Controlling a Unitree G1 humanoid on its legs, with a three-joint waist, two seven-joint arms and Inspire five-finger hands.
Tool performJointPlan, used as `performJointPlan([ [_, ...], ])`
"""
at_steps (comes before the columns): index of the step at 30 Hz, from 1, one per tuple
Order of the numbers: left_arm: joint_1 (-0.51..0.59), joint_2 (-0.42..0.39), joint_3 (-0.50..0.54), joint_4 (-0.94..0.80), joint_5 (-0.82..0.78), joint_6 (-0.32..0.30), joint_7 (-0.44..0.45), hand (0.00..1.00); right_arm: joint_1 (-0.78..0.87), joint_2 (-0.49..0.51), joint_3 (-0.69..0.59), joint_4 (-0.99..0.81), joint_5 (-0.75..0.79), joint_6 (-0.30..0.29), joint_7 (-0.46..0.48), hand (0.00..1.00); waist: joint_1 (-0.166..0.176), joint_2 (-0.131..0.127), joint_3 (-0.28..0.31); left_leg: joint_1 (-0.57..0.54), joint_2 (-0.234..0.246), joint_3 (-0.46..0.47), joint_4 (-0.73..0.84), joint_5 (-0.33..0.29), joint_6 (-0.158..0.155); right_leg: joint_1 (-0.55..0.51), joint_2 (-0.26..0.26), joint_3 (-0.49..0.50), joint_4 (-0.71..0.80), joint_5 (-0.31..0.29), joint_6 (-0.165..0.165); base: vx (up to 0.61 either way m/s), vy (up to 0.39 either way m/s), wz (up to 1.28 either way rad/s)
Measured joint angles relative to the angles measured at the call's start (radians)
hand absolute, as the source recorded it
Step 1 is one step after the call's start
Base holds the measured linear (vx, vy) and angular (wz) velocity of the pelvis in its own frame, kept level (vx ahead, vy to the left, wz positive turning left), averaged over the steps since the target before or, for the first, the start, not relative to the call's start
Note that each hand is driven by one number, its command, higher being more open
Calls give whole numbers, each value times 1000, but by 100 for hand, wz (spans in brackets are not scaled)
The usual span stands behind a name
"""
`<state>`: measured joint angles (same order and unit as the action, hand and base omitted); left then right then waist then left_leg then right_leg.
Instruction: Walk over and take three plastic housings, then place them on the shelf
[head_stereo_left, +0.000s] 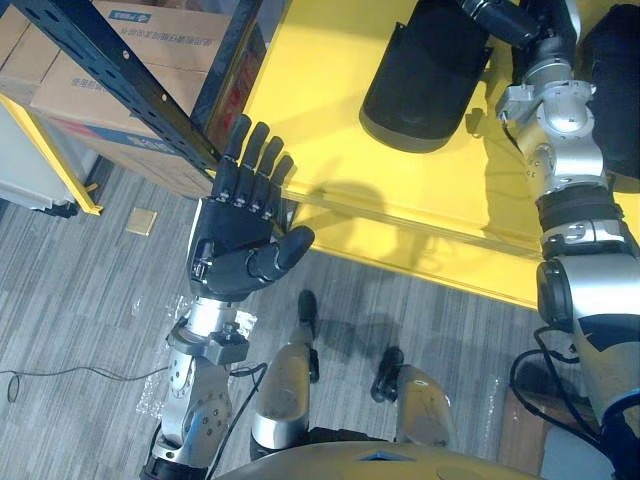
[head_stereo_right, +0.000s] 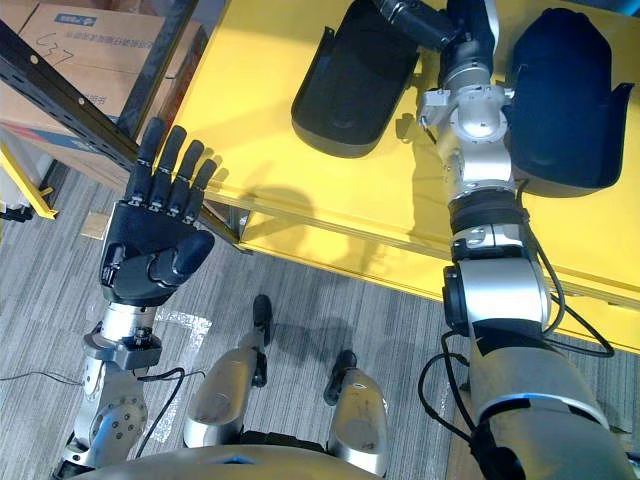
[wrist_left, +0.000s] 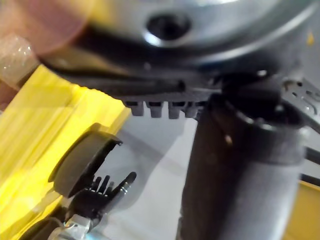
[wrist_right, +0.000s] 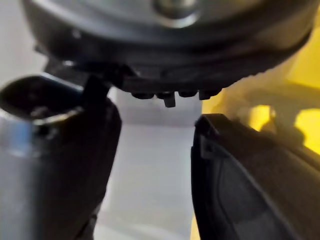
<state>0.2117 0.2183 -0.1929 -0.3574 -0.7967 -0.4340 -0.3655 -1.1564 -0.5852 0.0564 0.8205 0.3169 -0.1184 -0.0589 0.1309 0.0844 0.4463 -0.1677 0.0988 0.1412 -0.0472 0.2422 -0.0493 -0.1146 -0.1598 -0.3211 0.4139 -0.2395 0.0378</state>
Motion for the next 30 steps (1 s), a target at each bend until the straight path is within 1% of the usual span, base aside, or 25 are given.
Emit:
performJointPlan([
  [3,21,-5,1,-1,0,0,-18,100,7,-42,13,-114,-38,-1,-18,100,-21,1,-2,30,3,1,-20,4,0,40,13,-2,-48,21,4,17,12,-5],
  [5,30,-6,2,-1,1,0,-28,100,41,-106,10,-302,-48,-5,-23,100,-35,3,-7,42,6,11,-34,4,0,65,26,1,-100,49,10,36,36,-12],
  [6,30,-6,6,-1,1,0,-32,100,66,-135,2,-394,-48,-7,-22,100,-39,2,-7,48,7,17,-35,1,4,76,30,6,-122,62,12,50,41,-19],
  [7,30,-6,14,-1,4,0,-32,100,107,-155,-15,-503,-48,-16,-19,100,-51,-3,-11,60,5,29,-35,-4,8,93,32,13,-153,77,18,40,45,-27],
  [8,31,-6,24,0,12,0,-32,100,164,-158,-41,-608,-49,-28,-17,100,-59,-10,-25,73,3,44,-35,-13,9,105,31,26,-178,88,24,32,48,-28],
  [9,33,-6,27,0,15,0,-32,100,198,-158,-52,-652,-49,-31,-17,100,-62,-15,-39,74,1,51,-35,-17,10,107,31,33,-189,93,26,59,49,-28],
  [11,35,-3,35,7,45,-3,-27,100,372,-158,-111,-803,-60,-45,-6,100,-84,-41,-110,78,-2,77,-35,-33,12,117,31,54,-234,113,33,95,42,-28],
  [12,35,-1,37,9,59,-5,-22,100,417,-159,-132,-834,-70,-47,-2,100,-88,-47,-123,81,-3,84,-36,-36,12,120,31,59,-244,117,35,80,25,-30],
  [14,35,13,36,28,79,-7,1,100,586,-158,-219,-932,-70,-48,5,100,-114,-66,-161,96,-4,108,-37,-49,10,134,31,81,-272,131,38,46,23,-30],
  [15,34,16,37,39,97,-9,9,100,633,-157,-247,-957,-64,-48,6,100,-119,-68,-173,96,-4,113,-37,-51,10,134,32,85,-280,135,39,29,27,-28],
  [16,38,20,43,51,108,-9,22,100,721,-148,-304,-1002,-60,-49,8,100,-136,-70,-190,96,-4,123,-38,-55,10,133,32,95,-291,140,40,22,23,-21],
  [17,42,20,47,52,117,-9,30,100,762,-137,-331,-1023,-60,-48,9,100,-140,-71,-196,97,-4,130,-38,-56,11,132,32,101,-295,143,40,29,26,-30],
  [19,52,20,65,52,141,-9,49,100,924,-51,-435,-1104,-61,-56,8,100,-168,-72,-212,107,-2,154,-39,-61,10,129,32,124,-302,147,41,12,22,-30],
  [20,56,19,67,52,144,-9,52,100,968,-24,-454,-1118,-61,-61,9,100,-172,-72,-220,108,-1,161,-39,-63,9,128,33,133,-306,150,40,35,15,-31],
  [21,63,14,76,51,146,-9,59,100,1073,48,-484,-1146,-54,-65,13,100,-187,-72,-241,114,1,177,-39,-68,7,131,36,143,-318,160,41,47,10,-30],
  [23,64,9,87,47,163,-9,67,100,1169,126,-495,-1163,-24,-67,31,100,-193,-74,-253,125,5,197,-39,-74,4,133,38,164,-322,164,40,44,7,-35],
  [25,67,-4,93,26,186,-9,74,100,1325,263,-487,-1172,25,-66,46,100,-198,-76,-269,143,10,222,-41,-81,2,136,41,185,-322,165,39,31,4,-34],
  [27,80,-20,93,10,190,-10,74,100,1409,341,-463,-1172,55,-66,71,100,-203,-76,-287,144,13,238,-42,-83,1,135,42,195,-322,166,38,30,6,-22],
  [28,87,-29,93,0,208,-16,75,100,1461,388,-432,-1170,75,-67,78,100,-211,-77,-291,149,15,244,-42,-84,1,136,42,200,-320,167,39,22,12,-25],
  [30,100,-39,91,-6,232,-28,75,100,1514,448,-393,-1160,104,-68,72,100,-214,-78,-298,162,18,265,-42,-88,1,138,43,213,-316,168,40,-12,21,-22],
])
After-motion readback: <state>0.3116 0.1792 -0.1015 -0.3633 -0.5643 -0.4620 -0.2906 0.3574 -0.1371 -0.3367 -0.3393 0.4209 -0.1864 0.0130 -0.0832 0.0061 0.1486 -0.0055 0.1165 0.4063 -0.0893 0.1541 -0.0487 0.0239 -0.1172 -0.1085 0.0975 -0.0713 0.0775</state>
